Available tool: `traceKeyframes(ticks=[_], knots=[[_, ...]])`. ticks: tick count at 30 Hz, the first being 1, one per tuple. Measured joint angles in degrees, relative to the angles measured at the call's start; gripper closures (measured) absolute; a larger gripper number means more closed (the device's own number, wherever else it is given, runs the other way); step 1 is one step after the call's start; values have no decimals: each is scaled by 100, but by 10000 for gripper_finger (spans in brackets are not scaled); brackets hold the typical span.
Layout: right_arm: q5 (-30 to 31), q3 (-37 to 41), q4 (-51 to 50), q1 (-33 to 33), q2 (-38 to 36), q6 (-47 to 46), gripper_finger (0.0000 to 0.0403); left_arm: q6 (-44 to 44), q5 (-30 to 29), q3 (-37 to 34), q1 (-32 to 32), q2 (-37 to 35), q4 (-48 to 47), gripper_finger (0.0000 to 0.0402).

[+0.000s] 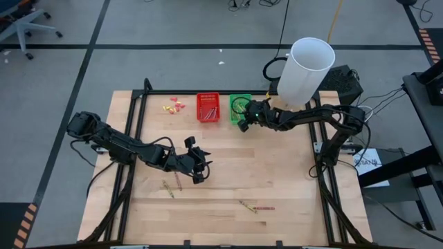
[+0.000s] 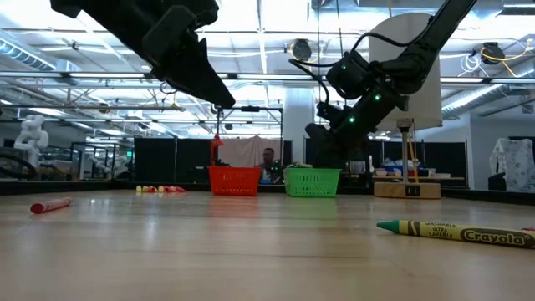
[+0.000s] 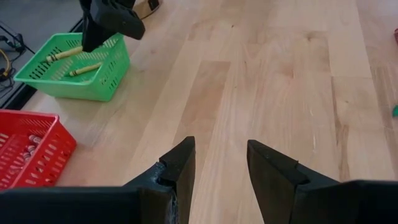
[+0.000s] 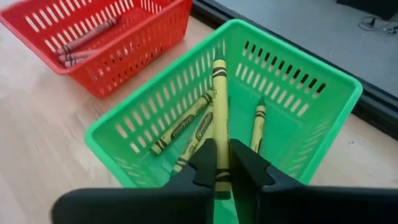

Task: Sort crayons
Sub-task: Put the green crayon into the green bin, then put the red crayon into the red bin

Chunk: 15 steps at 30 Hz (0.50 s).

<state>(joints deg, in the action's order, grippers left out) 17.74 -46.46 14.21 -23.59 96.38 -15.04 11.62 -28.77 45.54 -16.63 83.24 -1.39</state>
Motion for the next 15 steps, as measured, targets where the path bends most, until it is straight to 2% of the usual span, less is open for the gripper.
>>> traceKeyframes(ticks=[9,15], knots=[[-151,0,0,36,-108,69,288,11,80,0,0,0,0,258],[-332,0,-529,432,-915,306,255,283,210,0,-8,0,-99,258]])
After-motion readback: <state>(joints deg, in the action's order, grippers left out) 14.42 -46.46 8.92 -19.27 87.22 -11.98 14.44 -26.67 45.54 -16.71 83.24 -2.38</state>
